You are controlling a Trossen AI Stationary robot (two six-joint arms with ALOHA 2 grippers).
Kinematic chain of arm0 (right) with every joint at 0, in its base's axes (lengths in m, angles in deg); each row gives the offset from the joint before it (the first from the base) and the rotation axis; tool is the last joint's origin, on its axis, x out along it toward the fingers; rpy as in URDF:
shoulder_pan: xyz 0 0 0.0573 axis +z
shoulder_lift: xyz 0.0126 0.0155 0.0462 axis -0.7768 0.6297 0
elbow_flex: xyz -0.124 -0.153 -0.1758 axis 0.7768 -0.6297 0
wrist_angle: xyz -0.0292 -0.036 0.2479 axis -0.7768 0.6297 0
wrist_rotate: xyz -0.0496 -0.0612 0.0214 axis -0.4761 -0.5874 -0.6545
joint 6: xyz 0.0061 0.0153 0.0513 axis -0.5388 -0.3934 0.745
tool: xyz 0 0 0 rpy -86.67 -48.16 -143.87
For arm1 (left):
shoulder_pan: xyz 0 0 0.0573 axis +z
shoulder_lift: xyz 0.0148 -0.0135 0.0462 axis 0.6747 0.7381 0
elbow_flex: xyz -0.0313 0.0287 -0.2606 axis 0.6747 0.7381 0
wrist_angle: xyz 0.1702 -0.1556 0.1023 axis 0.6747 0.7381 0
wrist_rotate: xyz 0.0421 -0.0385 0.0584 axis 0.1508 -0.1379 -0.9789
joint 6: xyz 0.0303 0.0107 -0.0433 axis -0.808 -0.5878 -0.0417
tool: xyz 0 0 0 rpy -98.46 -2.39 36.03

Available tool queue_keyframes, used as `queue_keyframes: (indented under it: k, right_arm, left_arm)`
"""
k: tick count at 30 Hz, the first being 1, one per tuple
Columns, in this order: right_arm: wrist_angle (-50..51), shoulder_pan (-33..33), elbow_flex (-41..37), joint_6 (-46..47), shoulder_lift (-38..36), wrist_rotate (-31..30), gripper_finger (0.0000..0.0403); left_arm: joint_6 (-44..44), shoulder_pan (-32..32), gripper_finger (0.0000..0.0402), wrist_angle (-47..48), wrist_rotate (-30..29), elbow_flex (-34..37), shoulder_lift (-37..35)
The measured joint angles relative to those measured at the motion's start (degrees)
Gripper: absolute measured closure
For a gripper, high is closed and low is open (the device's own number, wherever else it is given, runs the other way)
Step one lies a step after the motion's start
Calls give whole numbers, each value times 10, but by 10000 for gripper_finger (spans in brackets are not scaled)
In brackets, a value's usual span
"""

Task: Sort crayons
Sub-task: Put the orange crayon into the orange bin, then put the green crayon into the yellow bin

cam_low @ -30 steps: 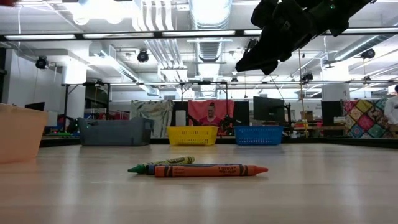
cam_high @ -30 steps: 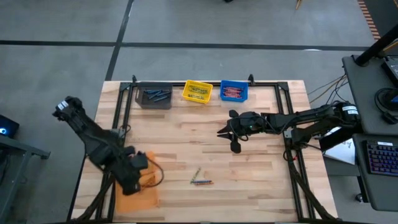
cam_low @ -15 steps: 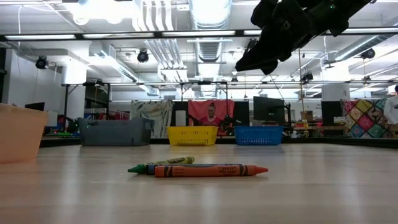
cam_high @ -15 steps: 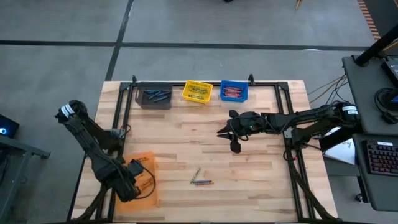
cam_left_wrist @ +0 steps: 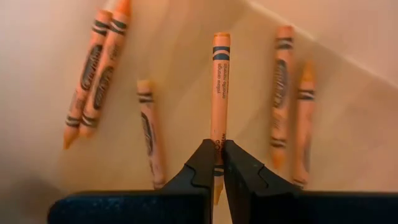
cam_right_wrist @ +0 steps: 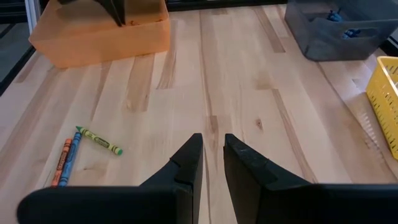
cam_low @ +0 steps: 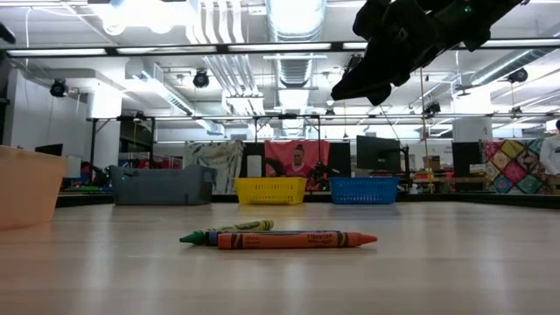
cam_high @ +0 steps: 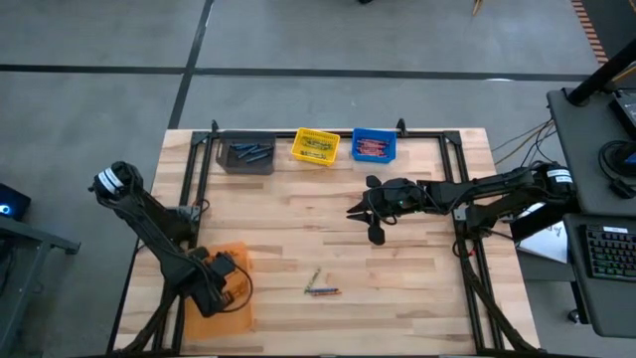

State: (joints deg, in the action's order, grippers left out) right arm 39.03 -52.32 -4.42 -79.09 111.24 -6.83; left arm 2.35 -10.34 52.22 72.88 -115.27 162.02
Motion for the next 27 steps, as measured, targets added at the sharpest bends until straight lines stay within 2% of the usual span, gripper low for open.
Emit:
queue_keyframes:
  k: [7, 18, 24, 27]
  right_arm:
    - [0, 0, 0, 0, 0, 0, 346]
    - [0, 0, 0, 0, 0, 0, 346]
    - [0, 0, 0, 12, 0, 0, 346]
    - [0, 0, 0, 25, 0, 0, 346]
  left_arm:
    - [0, 0, 398, -5, -33, 18, 0]
    - [11, 2, 351, -3, -38, 12, -1]
    - [-9, 9, 343, 25, -41, -38, -1]
    - [-40, 21, 345, 61, -68, -81, -1]
